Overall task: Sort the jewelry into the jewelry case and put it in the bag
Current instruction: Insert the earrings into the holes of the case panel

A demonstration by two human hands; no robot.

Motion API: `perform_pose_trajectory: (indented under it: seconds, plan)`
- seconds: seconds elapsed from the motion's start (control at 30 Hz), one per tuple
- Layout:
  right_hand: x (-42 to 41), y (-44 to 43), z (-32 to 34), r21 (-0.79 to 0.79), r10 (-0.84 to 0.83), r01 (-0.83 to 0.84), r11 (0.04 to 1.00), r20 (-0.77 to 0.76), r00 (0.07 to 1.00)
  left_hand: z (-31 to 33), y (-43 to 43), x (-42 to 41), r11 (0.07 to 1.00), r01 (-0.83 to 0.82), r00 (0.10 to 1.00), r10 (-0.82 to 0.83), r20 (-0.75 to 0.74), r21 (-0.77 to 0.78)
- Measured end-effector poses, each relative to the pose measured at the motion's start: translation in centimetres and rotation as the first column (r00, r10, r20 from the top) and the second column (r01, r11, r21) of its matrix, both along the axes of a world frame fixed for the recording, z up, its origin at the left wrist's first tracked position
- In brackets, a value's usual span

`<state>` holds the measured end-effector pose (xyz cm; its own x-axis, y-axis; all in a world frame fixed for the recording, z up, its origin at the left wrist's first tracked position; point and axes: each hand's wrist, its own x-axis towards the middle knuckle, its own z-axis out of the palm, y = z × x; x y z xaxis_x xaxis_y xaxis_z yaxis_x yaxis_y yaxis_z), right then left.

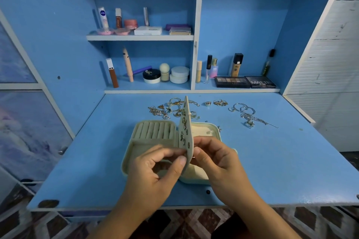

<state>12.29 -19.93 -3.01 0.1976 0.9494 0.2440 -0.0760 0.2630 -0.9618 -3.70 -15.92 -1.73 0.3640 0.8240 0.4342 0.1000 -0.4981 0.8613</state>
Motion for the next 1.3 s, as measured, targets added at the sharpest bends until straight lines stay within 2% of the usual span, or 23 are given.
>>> perform_pose_trajectory:
  seconds: [0.13, 0.27, 0.37, 0.43, 0.5, 0.57, 0.6, 0.67, 0.77, 0.93, 1.13, 1.3]
  plan:
    - [0.1, 0.1, 0.1, -0.024, 0.023, -0.021, 0.999, 0.059, 0.998, 0.1, 0.5, -0.3, 0.990, 0.011, 0.999, -0.006, 0.033, -0.141]
    - [0.4, 0.2, 0.3, -0.039, 0.043, -0.038, 0.999, 0.124, 0.991, 0.2, 0.9, -0.5, 0.991, 0.010, 1.000, -0.007, 0.020, -0.133]
    - [0.6, 0.0, 1.0, -0.053, 0.029, -0.016, 0.998, 0.252, 0.967, -0.1, 1.1, -0.6, 0.987, -0.004, 0.998, 0.013, 0.057, -0.162]
    - [1.4, 0.4, 1.4, -0.074, -0.058, 0.090, 0.993, 0.355, 0.933, -0.3, 1.1, -0.5, 0.984, -0.006, 0.997, 0.019, 0.072, -0.179]
    - [2.7, 1.2, 2.2, -0.066, -0.163, 0.225, 0.972, 0.497, 0.852, -0.5, 0.9, -0.3, 0.984, -0.013, 0.996, 0.028, 0.081, -0.176]
    - [3.7, 2.0, 3.2, -0.077, -0.137, 0.234, 0.969, 0.622, 0.771, -0.6, 0.7, 0.0, 0.988, -0.014, 0.996, 0.028, 0.088, -0.155]
    - [3.6, 2.3, 3.6, -0.100, -0.088, 0.195, 0.976, 0.636, 0.766, -0.6, 0.6, 0.1, 0.989, -0.012, 0.996, 0.024, 0.085, -0.144]
    - [2.8, 2.6, 4.1, -0.143, -0.002, 0.113, 0.983, 0.610, 0.793, -0.7, 0.6, 0.3, 0.990, -0.025, 0.996, 0.036, 0.080, -0.141]
    - [1.3, 2.6, 3.7, -0.150, 0.022, 0.070, 0.986, 0.535, 0.844, -0.7, 0.7, 0.6, 0.989, -0.053, 0.993, 0.066, 0.097, -0.137]
    - [1.1, 1.7, 2.0, -0.153, 0.012, 0.034, 0.988, 0.289, 0.957, -0.8, 0.6, 1.2, 0.996, -0.067, 0.995, 0.071, 0.071, -0.064]
    - [0.9, 1.0, 1.7, -0.146, 0.010, 0.009, 0.989, 0.133, 0.991, -0.9, 0.3, 1.6, 0.996, -0.092, 0.993, 0.093, 0.067, -0.015]
    - [0.7, 0.8, 2.0, -0.146, 0.021, -0.011, 0.989, 0.069, 0.997, -0.8, 0.2, 1.9, 0.987, -0.114, 0.992, 0.106, 0.074, 0.110]
